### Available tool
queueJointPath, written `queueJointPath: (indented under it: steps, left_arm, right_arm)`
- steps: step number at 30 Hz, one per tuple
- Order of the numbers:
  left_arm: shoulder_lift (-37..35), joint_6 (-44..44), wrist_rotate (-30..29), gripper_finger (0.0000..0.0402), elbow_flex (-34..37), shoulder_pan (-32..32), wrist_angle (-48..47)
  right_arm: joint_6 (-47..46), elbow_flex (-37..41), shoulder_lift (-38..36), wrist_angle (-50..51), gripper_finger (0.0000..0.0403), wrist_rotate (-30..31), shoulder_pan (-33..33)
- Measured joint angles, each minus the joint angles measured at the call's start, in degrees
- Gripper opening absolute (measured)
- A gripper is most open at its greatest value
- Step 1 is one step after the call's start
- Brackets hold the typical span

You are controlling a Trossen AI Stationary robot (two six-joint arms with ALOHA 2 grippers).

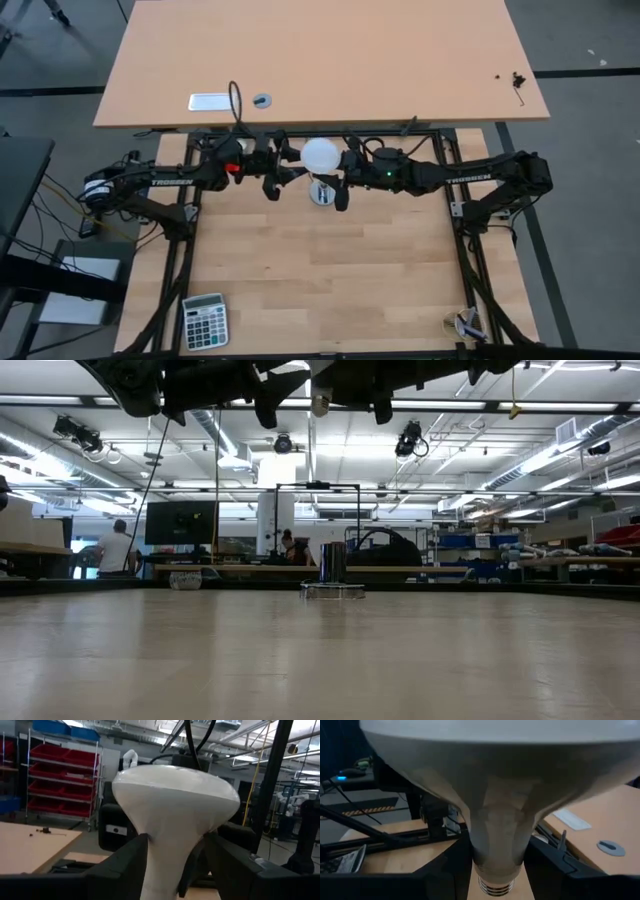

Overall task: Screw lightbulb
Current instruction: Insert the lightbulb into the lamp

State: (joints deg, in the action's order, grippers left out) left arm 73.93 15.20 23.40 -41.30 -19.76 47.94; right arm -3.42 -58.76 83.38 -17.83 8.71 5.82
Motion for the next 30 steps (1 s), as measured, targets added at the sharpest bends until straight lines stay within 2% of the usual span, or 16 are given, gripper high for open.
queueJointPath:
  steps: [8, 14, 17, 20, 25, 30]
  left_arm:
    - [0.1, -1.5, 0.0, 0.0202, 0.1, -0.6, -4.5]
    - [0.1, -1.6, 0.0, 0.0202, 2.9, -2.0, -3.4]
    - [0.1, -1.5, 0.0, 0.0202, 3.9, -2.4, -1.7]
    - [0.1, -1.6, 0.2, 0.0202, 4.0, -2.4, -0.4]
    - [0.1, -1.6, 0.2, 0.0202, 4.0, -2.8, 2.0]
    - [0.1, -1.5, 0.2, 0.0202, 4.0, -3.7, 2.6]
  right_arm:
    - [0.7, 0.1, -1.7, 2.0, 0.0162, 0.8, 1.0]
    - [2.0, 0.2, -3.1, 5.6, 0.0163, 1.1, 2.9]
    - [0.9, 3.6, -3.1, 4.0, 0.0163, 0.0, 4.0]
    - [-0.8, 10.3, -3.0, -3.6, 0.0164, -0.7, 4.8]
    - [-2.8, 22.6, -0.5, -24.7, 0.0164, -0.6, 5.6]
    - [-4.0, 26.7, 7.7, -39.6, 0.0164, 1.9, 5.7]
